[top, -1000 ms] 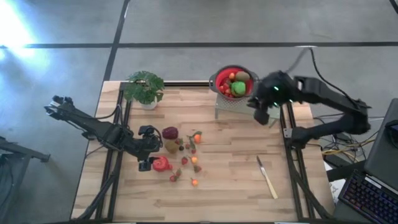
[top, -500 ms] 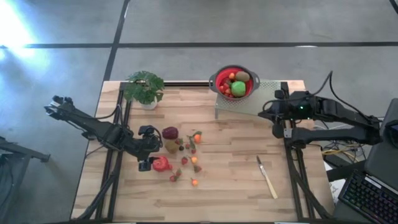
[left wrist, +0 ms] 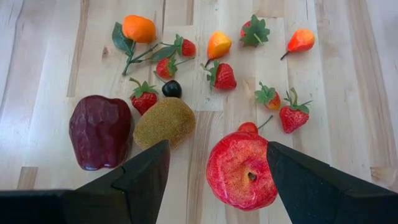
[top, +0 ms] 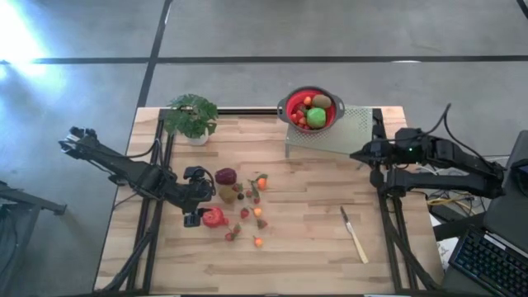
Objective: Pick & Place Fruit
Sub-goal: Put the strawberry into the strainer bowl on the shelf
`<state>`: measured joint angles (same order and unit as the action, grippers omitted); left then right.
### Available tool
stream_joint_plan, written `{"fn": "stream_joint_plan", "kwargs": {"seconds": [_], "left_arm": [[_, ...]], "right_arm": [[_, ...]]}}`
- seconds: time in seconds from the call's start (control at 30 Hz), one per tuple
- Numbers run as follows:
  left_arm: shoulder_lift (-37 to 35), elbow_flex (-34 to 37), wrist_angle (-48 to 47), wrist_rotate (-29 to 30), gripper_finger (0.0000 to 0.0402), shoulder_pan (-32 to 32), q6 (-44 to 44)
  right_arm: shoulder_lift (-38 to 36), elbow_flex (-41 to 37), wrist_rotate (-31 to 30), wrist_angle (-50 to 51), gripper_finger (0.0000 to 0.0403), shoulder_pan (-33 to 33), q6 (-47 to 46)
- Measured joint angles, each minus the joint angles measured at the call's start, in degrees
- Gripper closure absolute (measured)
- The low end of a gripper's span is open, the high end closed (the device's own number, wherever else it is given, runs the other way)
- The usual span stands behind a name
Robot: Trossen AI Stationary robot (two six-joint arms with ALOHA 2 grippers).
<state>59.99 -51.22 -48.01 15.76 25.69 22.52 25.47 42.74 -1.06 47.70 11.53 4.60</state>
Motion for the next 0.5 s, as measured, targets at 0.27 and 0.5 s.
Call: {"fn": "stream_joint_plan", "kwargs": {"seconds": [0.27,0.5], "left_arm": [[0.00,0.00,-0.02,0.01,0.0128,0.00,0.00],[0.00,0.00,0.00,0.01,0.0128,0.01,0.00]], "right_arm": [[0.55,0.07,0.00,-0.04,0.0390,0.00,0.02],[0.52,0.07,0.00,-0.04,0.0390,0.00,-0.05]]}}
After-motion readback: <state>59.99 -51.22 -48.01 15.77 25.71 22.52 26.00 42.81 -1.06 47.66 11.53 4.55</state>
